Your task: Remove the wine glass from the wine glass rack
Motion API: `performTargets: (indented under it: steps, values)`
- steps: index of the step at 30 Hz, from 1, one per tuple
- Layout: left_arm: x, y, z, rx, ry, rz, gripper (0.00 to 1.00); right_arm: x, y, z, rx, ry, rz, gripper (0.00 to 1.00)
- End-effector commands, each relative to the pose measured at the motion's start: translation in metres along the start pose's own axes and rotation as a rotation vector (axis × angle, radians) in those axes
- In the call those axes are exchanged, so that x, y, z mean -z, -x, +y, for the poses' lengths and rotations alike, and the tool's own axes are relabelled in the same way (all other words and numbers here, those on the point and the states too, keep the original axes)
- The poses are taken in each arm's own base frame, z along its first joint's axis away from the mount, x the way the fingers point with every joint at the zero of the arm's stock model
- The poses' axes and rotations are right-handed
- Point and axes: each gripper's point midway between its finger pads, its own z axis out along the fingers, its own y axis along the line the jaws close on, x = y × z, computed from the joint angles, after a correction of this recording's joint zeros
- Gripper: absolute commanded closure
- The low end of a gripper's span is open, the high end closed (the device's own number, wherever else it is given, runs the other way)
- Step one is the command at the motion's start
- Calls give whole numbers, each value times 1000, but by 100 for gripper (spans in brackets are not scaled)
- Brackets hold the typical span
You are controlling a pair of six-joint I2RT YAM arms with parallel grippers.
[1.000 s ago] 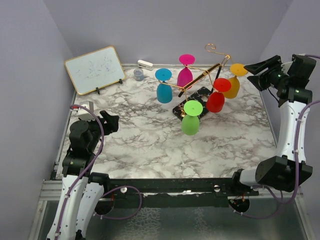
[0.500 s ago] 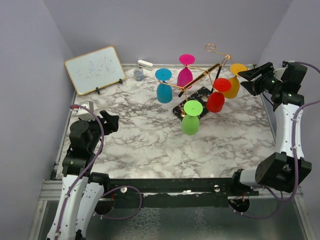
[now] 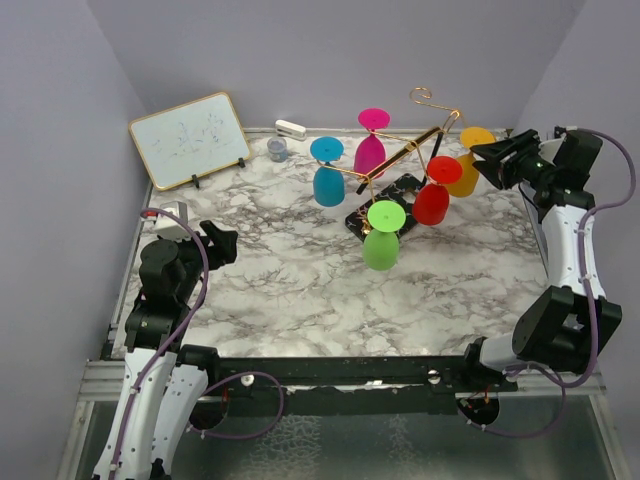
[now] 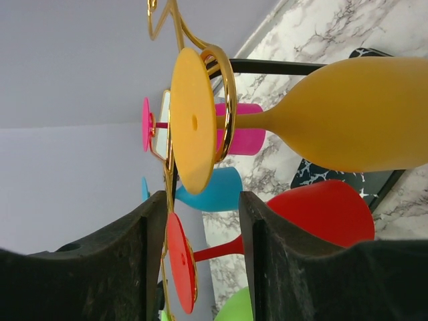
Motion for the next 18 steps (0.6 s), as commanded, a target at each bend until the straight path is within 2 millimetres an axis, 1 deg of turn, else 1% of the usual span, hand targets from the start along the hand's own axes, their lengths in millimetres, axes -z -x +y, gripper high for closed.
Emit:
performTargets:
  steps: [1, 8, 10, 12, 18]
  values:
    - [-1, -1, 6, 2, 30, -3, 31, -2, 5, 12, 6, 82, -8, 53]
    - [-2, -2, 7, 3, 32, 1, 31, -8, 5, 9, -37, 112, -10, 58]
    - [-2, -2, 7, 3, 34, 1, 31, -9, 7, 8, -45, 110, -16, 64]
    - [-2, -2, 7, 2, 33, 2, 31, -10, 8, 8, -51, 111, -24, 67]
    - [-2, -2, 7, 2, 33, -1, 31, -12, 13, 11, -62, 129, -39, 70]
